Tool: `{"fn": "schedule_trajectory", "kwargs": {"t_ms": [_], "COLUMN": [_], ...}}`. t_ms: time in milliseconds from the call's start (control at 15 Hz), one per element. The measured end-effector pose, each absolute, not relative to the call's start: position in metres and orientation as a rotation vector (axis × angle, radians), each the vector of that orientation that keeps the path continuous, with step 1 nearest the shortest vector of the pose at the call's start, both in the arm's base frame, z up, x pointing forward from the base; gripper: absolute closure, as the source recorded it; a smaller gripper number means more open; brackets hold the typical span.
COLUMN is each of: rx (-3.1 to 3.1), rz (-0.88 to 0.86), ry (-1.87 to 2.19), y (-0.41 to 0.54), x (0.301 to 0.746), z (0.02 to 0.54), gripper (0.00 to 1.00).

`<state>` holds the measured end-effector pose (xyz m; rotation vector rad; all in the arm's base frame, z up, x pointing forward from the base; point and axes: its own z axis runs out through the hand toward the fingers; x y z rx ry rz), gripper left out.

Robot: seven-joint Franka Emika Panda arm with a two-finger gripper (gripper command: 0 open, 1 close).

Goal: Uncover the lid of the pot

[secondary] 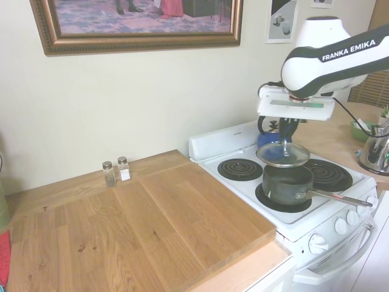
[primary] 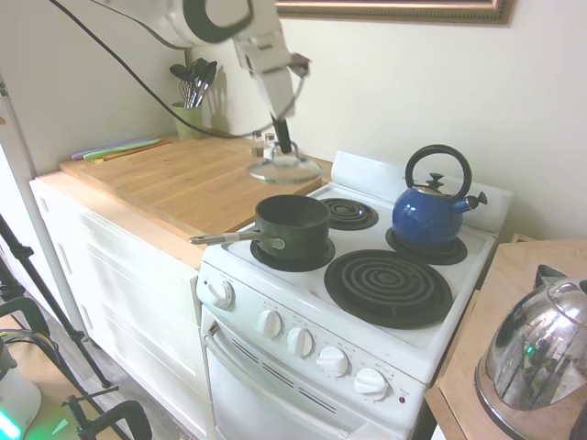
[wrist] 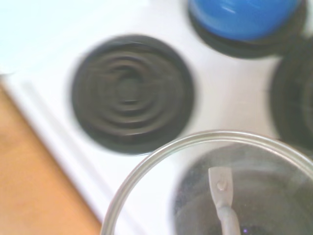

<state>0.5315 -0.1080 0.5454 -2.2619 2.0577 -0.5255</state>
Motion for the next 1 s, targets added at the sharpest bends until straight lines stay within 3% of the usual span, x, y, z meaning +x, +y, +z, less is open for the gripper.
{"fn": "schedule_trajectory", "kwargs": {"t_ms": [267, 533, 1000], "rx": [-2.444, -2.631, -2.801], "rz": [-0.608, -0.493, -0.296], "ry": [1.982, 1.917, 1.875], "y": [-0.005, 0.050, 0.071], "x": [0.580, 0.628, 0.649], "z": [0.524, 0.456, 0.386], "gripper": [1.00, 1.00, 1.00]}}
